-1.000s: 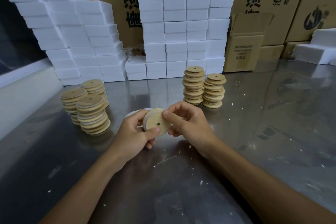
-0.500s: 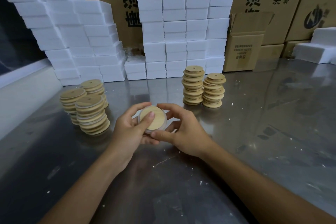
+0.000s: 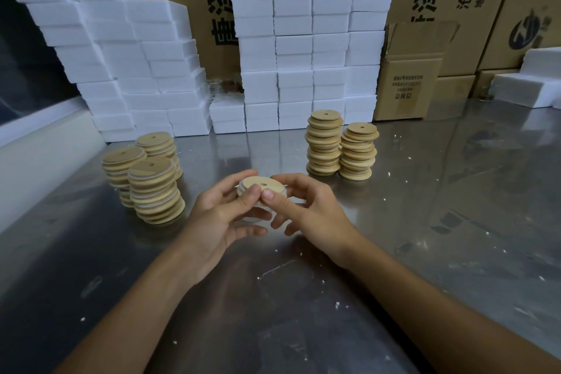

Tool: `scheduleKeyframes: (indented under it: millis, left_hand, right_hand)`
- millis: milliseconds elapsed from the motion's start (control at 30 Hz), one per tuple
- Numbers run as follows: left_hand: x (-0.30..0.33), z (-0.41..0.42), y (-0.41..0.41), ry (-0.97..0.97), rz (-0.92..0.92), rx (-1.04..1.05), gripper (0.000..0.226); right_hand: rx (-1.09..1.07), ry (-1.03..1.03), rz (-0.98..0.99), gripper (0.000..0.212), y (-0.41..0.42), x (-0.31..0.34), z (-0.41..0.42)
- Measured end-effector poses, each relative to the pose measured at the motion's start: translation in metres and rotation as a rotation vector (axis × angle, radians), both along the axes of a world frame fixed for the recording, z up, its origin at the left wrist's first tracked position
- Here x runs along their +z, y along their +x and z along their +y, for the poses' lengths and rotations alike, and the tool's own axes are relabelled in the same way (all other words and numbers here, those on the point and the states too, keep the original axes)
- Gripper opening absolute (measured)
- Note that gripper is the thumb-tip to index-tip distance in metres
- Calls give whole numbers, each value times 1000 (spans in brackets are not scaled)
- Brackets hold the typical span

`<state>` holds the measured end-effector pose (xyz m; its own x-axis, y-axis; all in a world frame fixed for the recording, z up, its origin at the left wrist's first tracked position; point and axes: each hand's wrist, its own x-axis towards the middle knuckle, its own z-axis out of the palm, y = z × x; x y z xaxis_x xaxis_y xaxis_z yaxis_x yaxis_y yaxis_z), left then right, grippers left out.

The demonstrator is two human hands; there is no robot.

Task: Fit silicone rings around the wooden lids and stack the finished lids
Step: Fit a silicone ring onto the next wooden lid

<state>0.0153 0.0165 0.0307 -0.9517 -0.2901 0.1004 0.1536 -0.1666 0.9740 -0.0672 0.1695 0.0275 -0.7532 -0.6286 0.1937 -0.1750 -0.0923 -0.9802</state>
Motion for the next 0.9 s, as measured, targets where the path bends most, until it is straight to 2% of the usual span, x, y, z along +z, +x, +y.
scheduleKeyframes:
  millis: [367,667,900]
  left_hand:
    - [1,-6,3,-21,-2,-42,68]
    - [0,-7,1,-35,-11,29,66]
    - [-1,-8,0,-71,-10,9,77]
  right_hand:
    - [34,-31,-38,49,-2,0,2]
    - [24,-40,-26,59,-2,0,2]
    - [-6,-94,-4,49,-3,0,-1]
